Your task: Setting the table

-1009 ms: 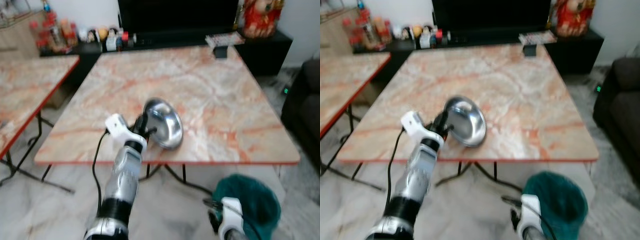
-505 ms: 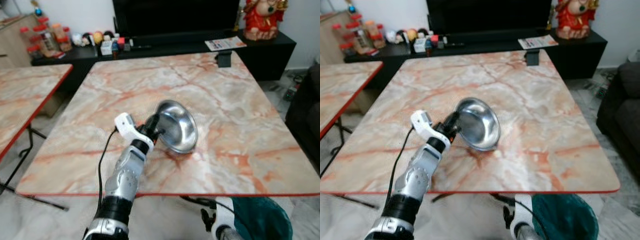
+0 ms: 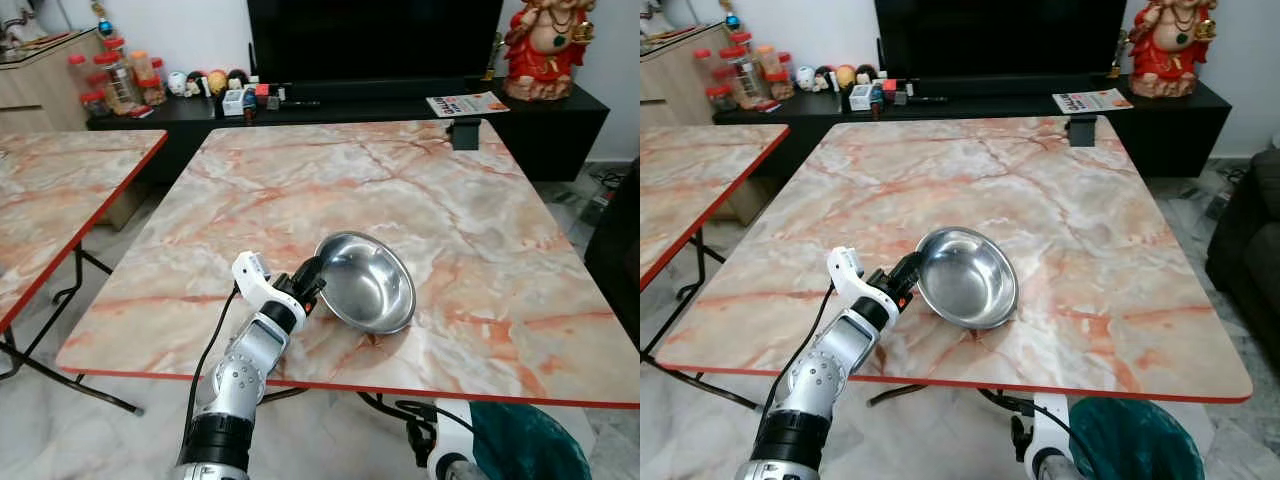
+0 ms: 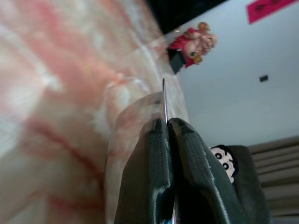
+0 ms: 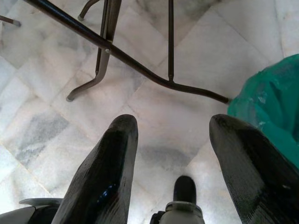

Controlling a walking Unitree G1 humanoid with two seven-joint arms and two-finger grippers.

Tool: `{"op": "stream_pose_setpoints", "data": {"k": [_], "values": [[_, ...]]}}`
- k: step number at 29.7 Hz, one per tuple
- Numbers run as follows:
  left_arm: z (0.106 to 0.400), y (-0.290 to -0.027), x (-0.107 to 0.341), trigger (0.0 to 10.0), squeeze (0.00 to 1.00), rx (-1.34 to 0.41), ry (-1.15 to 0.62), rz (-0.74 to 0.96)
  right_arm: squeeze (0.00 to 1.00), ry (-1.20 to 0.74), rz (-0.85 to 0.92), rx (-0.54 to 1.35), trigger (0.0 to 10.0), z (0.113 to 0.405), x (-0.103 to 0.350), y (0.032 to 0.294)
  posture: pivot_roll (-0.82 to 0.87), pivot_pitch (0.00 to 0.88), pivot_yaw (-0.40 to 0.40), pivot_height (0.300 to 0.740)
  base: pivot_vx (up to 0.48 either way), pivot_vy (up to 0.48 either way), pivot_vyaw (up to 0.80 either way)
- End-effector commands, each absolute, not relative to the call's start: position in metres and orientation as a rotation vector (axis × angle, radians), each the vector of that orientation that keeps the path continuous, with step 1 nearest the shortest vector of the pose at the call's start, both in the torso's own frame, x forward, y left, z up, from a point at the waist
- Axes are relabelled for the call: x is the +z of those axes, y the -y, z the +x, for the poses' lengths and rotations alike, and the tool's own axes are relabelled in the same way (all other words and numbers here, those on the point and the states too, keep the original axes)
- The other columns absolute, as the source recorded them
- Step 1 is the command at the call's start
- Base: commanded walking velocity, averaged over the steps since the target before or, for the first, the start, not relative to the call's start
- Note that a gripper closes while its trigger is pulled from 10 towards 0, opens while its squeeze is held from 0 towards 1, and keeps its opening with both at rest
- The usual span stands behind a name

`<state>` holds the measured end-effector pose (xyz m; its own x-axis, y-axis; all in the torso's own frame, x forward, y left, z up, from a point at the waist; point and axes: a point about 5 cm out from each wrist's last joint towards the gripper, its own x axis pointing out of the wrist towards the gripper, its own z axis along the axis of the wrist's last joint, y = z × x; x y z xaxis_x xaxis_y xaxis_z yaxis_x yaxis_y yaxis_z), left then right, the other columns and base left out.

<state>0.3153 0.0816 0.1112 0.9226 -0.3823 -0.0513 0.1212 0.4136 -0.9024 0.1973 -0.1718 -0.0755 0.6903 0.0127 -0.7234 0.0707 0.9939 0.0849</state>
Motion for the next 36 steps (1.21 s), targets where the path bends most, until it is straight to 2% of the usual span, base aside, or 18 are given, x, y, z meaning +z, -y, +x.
{"op": "stream_pose_setpoints", "data": {"k": [1, 9, 18, 26, 29, 36], "values": [[0.314, -0.081, 0.110, 10.0, 0.00, -0.304, -0.295, -1.119, 0.00, -0.812, 0.106, -0.027, 10.0, 0.199, -0.075, 0.170, -0.01, 0.000, 0.067, 0.740, 0.000, 0.000, 0.00], [0.309, -0.076, 0.097, 10.0, 0.00, -0.285, -0.441, -1.057, 0.00, -0.809, 0.110, -0.036, 10.0, 0.199, -0.075, 0.171, -0.01, 0.000, 0.066, 0.740, 0.000, 0.000, 0.00], [0.308, -0.084, 0.088, 10.0, 0.00, -0.244, -0.493, -1.006, 0.00, -0.803, 0.106, -0.038, 10.0, 0.201, -0.073, 0.172, -0.02, 0.000, 0.068, 0.740, 0.000, 0.000, 0.00], [0.309, -0.098, 0.094, 10.0, 0.00, -0.249, -0.444, -1.004, 0.00, -0.801, 0.104, -0.040, 10.0, 0.202, -0.073, 0.173, -0.02, 0.000, 0.065, 0.740, 0.000, 0.000, 0.00], [0.305, -0.105, 0.104, 10.0, 0.00, -0.347, -0.388, -0.964, 0.00, -0.799, 0.102, -0.040, 10.0, 0.202, -0.073, 0.174, -0.02, 0.000, 0.063, 0.740, 0.000, 0.000, 0.00], [0.300, -0.108, 0.103, 10.0, 0.00, -0.405, -0.390, -0.920, 0.00, -0.798, 0.100, -0.037, 10.0, 0.202, -0.073, 0.174, -0.01, 0.000, 0.061, 0.740, 0.000, 0.000, 0.00]]}}
